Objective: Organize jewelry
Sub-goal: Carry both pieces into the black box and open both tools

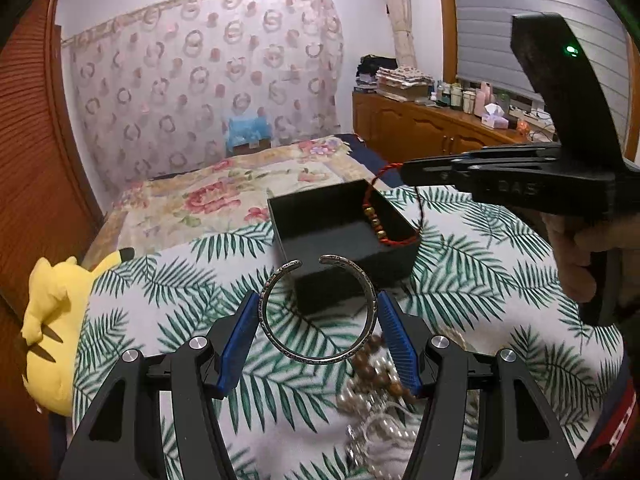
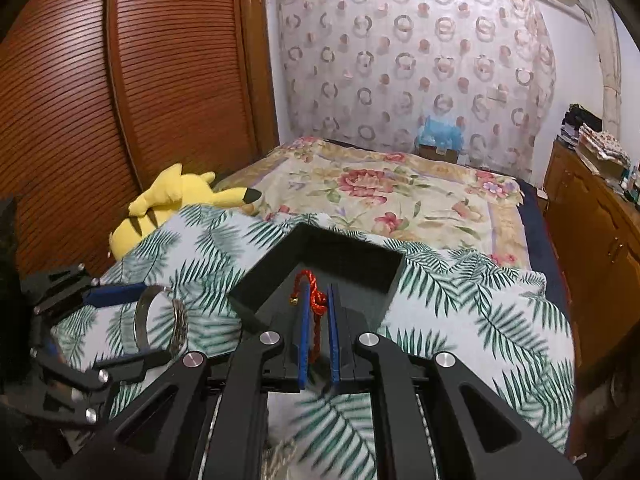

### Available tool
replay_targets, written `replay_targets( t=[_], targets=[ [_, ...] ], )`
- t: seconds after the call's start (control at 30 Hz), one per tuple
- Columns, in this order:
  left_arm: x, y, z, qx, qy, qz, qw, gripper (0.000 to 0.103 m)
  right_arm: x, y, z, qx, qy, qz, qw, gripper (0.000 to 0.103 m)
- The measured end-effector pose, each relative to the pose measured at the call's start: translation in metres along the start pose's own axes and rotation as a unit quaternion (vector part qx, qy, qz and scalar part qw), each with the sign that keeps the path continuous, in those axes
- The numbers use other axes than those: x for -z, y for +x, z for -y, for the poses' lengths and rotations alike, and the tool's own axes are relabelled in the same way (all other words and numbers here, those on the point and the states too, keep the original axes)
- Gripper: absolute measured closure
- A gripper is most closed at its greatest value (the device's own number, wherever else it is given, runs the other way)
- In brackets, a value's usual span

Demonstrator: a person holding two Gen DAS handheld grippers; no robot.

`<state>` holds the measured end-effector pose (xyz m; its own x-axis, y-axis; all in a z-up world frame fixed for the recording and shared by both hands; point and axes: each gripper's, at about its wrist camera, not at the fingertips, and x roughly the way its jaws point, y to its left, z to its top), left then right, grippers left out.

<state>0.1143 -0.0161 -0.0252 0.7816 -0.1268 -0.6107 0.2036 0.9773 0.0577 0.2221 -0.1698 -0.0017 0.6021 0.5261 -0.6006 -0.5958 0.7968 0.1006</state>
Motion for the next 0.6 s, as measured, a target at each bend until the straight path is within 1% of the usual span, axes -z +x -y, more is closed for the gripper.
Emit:
replay_targets(
  t=[0.07,0.13,0.17,0.2,0.23,0.33,0.47,0.6],
  targets=[
    [-0.006,0.006,-0.002,-0.003,0.000,0.002,1.0000,0.045,-0.005,0.011,0.001,0.002,-0.002,-0.003,1.000,0.093],
    [-0.013,0.013,-0.004,-0.006,0.000,0.002,1.0000,0.045,-0.006,0.025,0.006,-0.007,0.008,-0.014,1.000,0.091],
    [-0.015,0.016,-0.004,-0.007,0.000,0.002,1.0000,0.045,-0.006,0.033,0.011,-0.008,0.015,-0.020,1.000,0.080],
    [-0.019,0.021,-0.005,-0.008,0.000,0.000,1.0000,0.045,-0.005,0.038,0.016,-0.006,0.022,-0.024,0.999,0.072],
    [-0.021,0.024,-0.006,-0.009,0.001,0.000,1.0000,0.045,-0.004,0.041,0.021,-0.008,0.030,-0.027,0.999,0.070],
    [-0.028,0.036,-0.006,-0.009,0.004,-0.004,0.9999,0.045,0.000,0.041,0.031,-0.011,0.043,-0.027,0.999,0.069],
    [-0.036,0.053,-0.003,-0.004,0.009,-0.015,0.9998,0.045,0.013,0.029,0.040,-0.005,0.048,-0.023,0.999,0.069],
    [-0.045,0.076,0.001,0.000,0.010,-0.031,0.9995,0.045,0.029,0.019,0.043,0.001,0.048,-0.024,0.999,0.065]
  ],
)
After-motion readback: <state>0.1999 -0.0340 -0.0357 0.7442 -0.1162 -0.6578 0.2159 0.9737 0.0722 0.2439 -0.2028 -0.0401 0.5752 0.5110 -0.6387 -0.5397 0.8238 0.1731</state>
